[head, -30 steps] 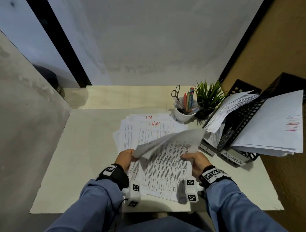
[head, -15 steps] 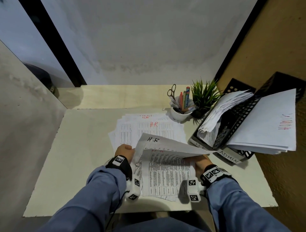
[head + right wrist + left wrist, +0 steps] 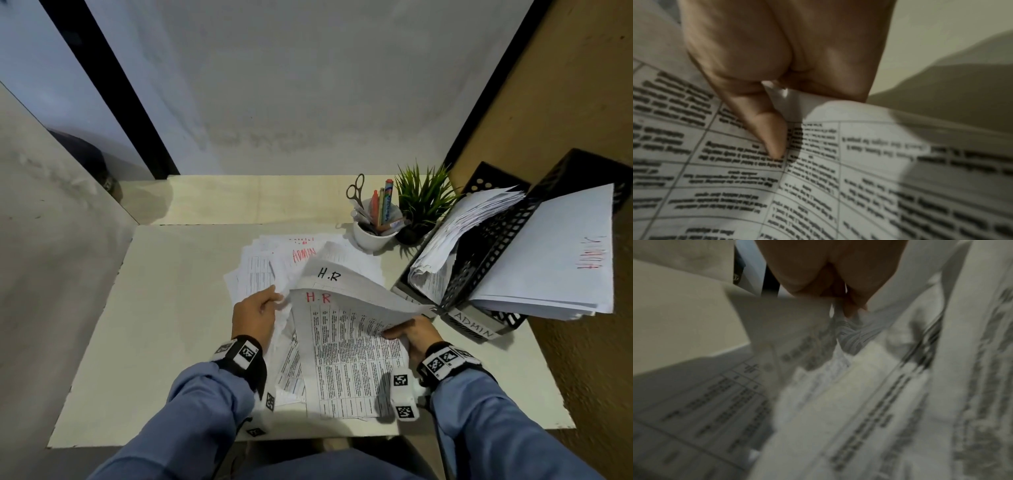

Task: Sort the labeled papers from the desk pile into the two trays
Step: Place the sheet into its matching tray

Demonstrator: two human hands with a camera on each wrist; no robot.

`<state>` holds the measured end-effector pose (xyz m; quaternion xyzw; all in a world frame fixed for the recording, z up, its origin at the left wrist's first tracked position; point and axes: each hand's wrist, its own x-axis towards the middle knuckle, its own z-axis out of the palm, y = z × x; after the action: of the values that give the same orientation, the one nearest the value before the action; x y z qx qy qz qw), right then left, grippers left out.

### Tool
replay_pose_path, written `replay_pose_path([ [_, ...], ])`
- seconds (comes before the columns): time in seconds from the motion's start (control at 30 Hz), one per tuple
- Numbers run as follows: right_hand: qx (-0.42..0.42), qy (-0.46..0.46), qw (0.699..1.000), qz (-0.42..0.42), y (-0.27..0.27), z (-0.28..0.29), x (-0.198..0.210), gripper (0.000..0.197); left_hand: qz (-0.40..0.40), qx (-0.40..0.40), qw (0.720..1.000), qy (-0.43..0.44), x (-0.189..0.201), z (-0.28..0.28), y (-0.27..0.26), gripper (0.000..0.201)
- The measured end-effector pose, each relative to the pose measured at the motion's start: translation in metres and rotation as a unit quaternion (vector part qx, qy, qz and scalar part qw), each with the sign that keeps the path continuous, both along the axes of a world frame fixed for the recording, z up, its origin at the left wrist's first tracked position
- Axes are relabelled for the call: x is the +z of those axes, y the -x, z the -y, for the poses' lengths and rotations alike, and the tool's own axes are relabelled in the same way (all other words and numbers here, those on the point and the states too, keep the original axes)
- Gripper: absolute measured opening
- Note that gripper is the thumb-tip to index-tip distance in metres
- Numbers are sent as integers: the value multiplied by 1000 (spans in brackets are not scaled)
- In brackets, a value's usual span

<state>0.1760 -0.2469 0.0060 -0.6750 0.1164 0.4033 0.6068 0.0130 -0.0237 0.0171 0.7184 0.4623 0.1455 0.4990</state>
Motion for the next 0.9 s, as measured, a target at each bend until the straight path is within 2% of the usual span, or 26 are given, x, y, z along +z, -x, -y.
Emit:
replay_pose_path([
  [0.13, 13, 5, 1000, -4, -3, -1, -5, 44, 84, 61, 988, 114, -9, 3, -1, 38],
  [0.27, 22, 7, 1000, -15, -8, -2, -20, 74, 74, 83, 978, 178, 3, 8, -4, 42],
  [0.33, 7, 1, 1000, -15, -7, -7, -9, 62, 90, 83, 974, 192, 9, 11, -8, 38],
  [0.4, -19, 0, 1000, -6, -4, -14, 9, 49, 125, 77, 962, 230, 18, 15, -10, 20],
  [0.43, -30, 5, 1000, 2, -3, -19, 15, 47, 125, 55, 961, 239, 21, 17, -11, 23],
  [0.47, -32, 6, 999, 12, -2, -25, 24, 48, 124, 18, 967, 223, 24, 20, -12, 28],
  [0.53, -29, -3, 999, 34, -1, -36, 37, 59, 127, -27, 976, 173, 27, 21, -17, 13],
  [0.67, -44, -84, 989, 118, 3, -50, 74, 69, 191, 3, 970, 149, 48, 15, -22, 24],
  [0.73, -50, -125, 971, 197, 6, -52, 94, 85, 233, 18, 962, 144, 65, 13, -26, 23],
  [0.8, -55, -165, 956, 237, 9, -50, 109, 95, 261, 19, 958, 120, 80, 11, -28, 26],
  [0.83, -50, -173, 951, 252, 11, -48, 114, 91, 269, 23, 956, 114, 84, 11, -28, 27],
  [0.9, -22, -146, 949, 278, 16, -46, 117, 61, 265, 23, 958, 109, 85, 11, -27, 32],
])
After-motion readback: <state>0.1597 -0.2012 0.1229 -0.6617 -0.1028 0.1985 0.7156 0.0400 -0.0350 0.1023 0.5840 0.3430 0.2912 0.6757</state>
